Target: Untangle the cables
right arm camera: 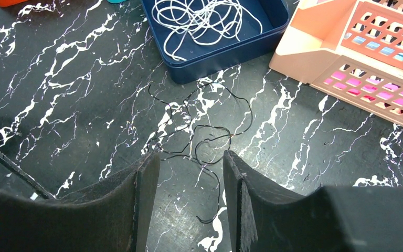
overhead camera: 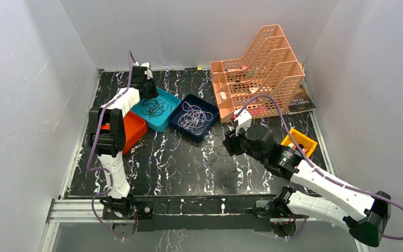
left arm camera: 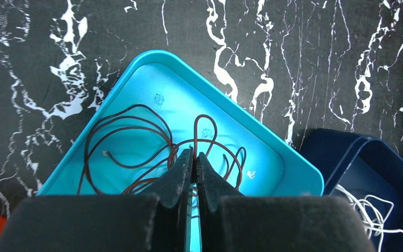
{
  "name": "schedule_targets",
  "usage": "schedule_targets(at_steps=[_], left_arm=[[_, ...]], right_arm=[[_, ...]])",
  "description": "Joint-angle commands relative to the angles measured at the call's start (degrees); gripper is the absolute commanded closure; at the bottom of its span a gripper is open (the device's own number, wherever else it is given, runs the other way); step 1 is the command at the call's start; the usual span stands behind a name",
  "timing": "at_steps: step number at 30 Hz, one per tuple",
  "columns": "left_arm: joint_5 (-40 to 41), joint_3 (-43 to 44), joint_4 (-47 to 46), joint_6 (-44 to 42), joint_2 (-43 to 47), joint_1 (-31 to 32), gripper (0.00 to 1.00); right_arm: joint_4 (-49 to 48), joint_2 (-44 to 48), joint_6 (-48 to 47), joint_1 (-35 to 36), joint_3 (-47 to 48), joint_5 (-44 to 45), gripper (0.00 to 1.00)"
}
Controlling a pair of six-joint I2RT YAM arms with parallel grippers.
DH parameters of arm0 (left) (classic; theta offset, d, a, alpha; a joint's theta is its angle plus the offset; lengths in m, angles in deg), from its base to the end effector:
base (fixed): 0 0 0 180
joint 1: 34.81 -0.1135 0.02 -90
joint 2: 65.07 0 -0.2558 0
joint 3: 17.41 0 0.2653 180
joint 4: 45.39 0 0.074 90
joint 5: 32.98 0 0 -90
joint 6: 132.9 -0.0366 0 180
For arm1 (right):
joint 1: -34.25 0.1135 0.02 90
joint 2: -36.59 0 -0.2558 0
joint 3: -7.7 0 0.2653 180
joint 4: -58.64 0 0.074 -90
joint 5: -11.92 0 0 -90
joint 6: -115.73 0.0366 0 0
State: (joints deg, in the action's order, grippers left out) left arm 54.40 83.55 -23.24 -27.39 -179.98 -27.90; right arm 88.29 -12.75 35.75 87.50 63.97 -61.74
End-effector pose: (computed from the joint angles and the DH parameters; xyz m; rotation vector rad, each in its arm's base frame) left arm 0.4709 -0.0588 0.2164 -0.1403 2.2086 -0.2684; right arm 0.1383 0.1680 0.2974 -0.5502 1.8991 0.4463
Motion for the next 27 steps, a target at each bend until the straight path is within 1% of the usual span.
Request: schedule_targets(at_steps=[1,11,19,24,27], left_arm=[[-2.41,1.86,-2.75,0.57,-1.80,-0.06,1.00],[-2.05,0.95,-2.02,-0.08,-4.76,-0.06,1.00],[-1.36,1.06,-1.46,-0.07,-2.65,-0.13,0.80],[0.39,0.44,-1.61,0.75,1.08,-0.06,0.65],[0.58,0.44,-1.38,0.76,3.31,-0.06,0.60]], right_arm=[[-1.29,-0.04,0.61,-0.17,-0.40,0.43,0.44],[-1.55,-1.25,0.61,-0.17,-0.31,0.04,0.43],[-1.64,-1.87,0.77,-0.19,0.21,-0.46,0.43],[-1.65,-1.94,0.96,-0.17,0.45,-0.74,0.43],[-1.72,-2.09,1.07,-0.17,0.56,-0.96,0.43]])
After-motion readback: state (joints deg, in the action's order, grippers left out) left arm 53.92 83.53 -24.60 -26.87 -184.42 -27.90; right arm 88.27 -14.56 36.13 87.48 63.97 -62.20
